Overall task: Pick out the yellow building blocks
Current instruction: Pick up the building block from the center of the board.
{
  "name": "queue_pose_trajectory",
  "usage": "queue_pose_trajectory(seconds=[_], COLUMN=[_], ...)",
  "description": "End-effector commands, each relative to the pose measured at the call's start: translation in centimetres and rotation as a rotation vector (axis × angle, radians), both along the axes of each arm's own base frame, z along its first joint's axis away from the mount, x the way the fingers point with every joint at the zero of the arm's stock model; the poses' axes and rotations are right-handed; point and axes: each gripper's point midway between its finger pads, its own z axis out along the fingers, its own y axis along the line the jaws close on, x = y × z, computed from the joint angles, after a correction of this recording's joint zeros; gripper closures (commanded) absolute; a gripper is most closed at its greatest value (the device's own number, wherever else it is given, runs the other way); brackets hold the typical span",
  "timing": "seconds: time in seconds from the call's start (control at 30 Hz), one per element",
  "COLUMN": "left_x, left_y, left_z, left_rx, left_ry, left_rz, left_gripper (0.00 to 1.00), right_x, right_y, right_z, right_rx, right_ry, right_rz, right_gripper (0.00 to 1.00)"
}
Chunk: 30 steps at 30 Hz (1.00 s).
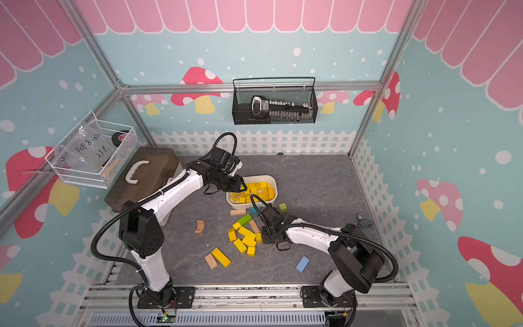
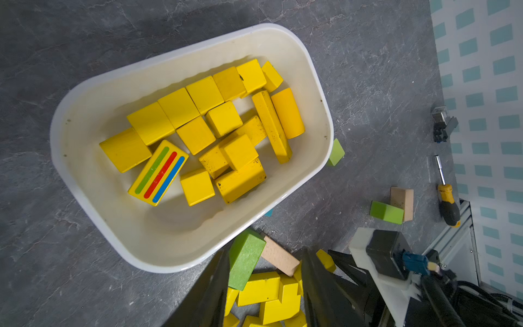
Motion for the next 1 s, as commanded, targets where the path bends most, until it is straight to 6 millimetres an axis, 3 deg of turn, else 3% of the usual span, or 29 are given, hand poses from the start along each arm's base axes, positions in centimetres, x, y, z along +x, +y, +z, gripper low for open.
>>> queue_pose_trajectory(seconds=[0.0, 0.47, 0.87, 0.97], left_x=[0.1, 0.0, 0.9, 0.8], left_y=[0.2, 0.2, 1.1, 1.2], left_z=[0.6, 1.4, -0.6, -0.3], left_rx=[0.009, -0.016, 0.035, 0.035], left_ry=[-0.018, -0.024, -0.001, -0.007], left_rz=[-0.012, -0.013, 0.013, 0.012], left_gripper=[0.54, 0.54, 0.54, 0.54], right_x=[-0.2, 0.0, -0.1, 0.5], right_y=[-0.1, -0.2, -1.8, -2.3], right_z=[0.5, 0.6, 4.7, 6.7], right_rx=[0.001, 0.003, 0.105, 0.123], right_ry=[-0.009, -0.033, -0.200, -0.253], right_rz=[-0.008, -0.025, -0.061, -0.076], right_gripper=[0.75, 0.84, 0.81, 0.81])
